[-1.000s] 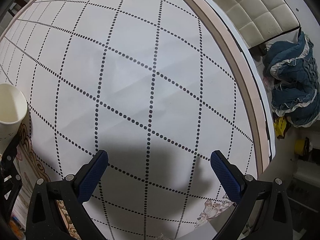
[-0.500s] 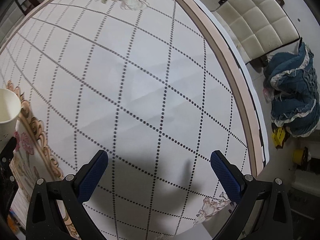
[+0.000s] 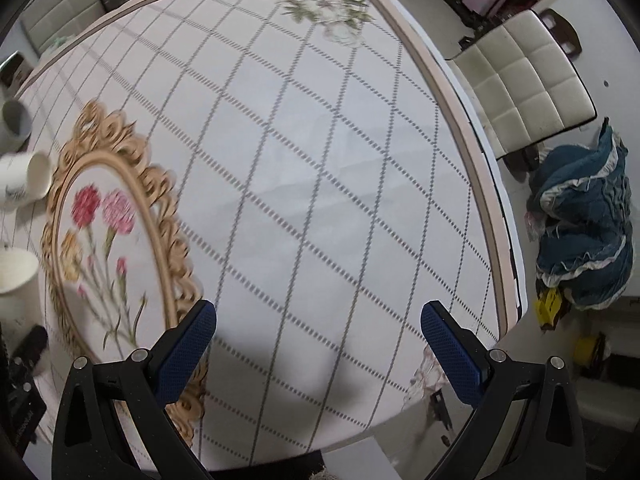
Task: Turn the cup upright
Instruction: 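Lift the white cup with the left gripper and rotate it upright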
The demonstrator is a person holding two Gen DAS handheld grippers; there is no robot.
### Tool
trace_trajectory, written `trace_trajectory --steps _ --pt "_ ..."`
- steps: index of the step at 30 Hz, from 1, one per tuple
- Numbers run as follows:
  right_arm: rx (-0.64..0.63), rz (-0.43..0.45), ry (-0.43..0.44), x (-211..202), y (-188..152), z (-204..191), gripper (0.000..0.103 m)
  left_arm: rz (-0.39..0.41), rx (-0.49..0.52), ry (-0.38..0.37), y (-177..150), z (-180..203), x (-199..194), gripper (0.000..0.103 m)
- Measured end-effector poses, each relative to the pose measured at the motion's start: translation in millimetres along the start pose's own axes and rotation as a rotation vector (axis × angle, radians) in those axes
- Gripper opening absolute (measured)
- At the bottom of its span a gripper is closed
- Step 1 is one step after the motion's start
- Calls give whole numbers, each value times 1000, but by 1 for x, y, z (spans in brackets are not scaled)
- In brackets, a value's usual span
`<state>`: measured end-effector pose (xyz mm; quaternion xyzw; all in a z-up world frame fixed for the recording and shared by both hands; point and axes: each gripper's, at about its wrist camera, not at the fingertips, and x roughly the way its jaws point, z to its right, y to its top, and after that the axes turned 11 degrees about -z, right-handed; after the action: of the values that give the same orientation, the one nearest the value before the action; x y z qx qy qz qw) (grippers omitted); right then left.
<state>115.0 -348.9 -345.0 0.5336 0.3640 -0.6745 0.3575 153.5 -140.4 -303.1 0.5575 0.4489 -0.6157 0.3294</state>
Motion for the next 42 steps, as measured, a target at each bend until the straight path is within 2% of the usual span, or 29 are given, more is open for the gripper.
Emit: trace_trajectory --steps 5,8,19,21,23,25,35,42 --pt "-30 -7 -12 3 -19 -17 103 -101 -206 -237 -25 -35 31 59" --pt "-42 -16 -20 9 -25 -25 103 -121 -264 -290 -30 -43 47 59" --pt "-52 -63 -52 29 -47 -27 103 -146 -269 -260 -26 -31 79 60" --pt "-47 -65 -56 30 -46 -24 103 -140 -265 -254 -21 -31 80 69" --pt "-40 -65 -58 29 -47 -21 103 -131 -254 -239 -19 -34 78 89" --pt "-37 -64 -62 30 -43 -14 103 -121 -241 -230 -13 -35 74 95" --pt "-37 -59 -59 32 -44 -7 103 -117 -232 -206 -16 -37 67 95" --pt "-33 -53 -52 27 -49 -9 103 -69 -221 -162 -34 -36 47 95"
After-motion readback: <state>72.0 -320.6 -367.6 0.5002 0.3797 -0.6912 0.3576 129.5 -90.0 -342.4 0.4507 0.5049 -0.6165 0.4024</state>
